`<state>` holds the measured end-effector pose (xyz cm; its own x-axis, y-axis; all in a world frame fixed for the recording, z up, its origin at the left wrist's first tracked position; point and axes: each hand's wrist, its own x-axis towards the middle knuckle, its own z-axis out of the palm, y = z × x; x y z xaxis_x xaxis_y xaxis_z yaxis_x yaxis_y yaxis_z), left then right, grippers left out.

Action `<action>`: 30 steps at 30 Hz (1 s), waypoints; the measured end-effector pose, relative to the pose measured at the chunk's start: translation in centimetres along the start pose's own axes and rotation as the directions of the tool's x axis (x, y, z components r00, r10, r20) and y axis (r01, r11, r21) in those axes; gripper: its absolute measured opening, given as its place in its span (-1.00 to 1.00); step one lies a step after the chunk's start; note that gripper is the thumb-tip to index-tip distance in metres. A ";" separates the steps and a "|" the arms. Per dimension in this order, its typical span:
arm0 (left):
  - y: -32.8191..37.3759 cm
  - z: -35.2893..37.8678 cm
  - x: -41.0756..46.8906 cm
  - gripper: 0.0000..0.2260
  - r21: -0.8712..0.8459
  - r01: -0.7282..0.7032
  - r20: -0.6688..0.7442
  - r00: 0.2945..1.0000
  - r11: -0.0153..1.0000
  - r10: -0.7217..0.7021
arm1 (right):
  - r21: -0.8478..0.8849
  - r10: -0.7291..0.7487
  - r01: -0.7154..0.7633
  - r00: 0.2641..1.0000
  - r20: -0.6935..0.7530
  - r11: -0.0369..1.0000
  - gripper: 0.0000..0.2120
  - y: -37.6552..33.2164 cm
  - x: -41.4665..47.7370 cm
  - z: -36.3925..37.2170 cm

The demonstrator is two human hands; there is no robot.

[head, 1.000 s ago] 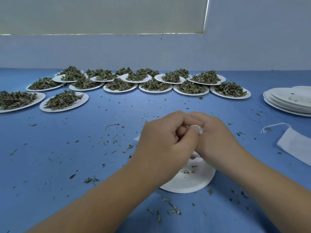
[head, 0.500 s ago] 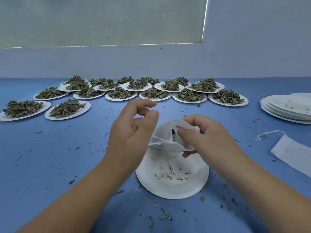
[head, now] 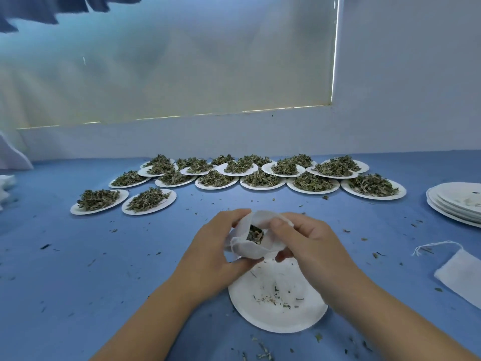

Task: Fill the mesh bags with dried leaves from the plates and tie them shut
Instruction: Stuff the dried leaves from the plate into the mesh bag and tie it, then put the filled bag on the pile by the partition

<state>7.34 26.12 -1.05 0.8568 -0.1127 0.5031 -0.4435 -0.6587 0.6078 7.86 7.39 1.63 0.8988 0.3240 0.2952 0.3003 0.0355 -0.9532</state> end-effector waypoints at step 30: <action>-18.6 -37.6 -24.9 -0.71 0.008 0.722 -0.655 0.527 0.692 -0.542 | 0.132 0.222 -0.340 0.815 0.536 0.931 -0.90 2.2 6.3 46.4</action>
<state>-15.60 69.17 -1.77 0.5194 0.7848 0.3381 0.3141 -0.5433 0.7786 -0.62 53.39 -1.66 0.6278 0.7784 -0.0060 -0.0681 0.0472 -0.9966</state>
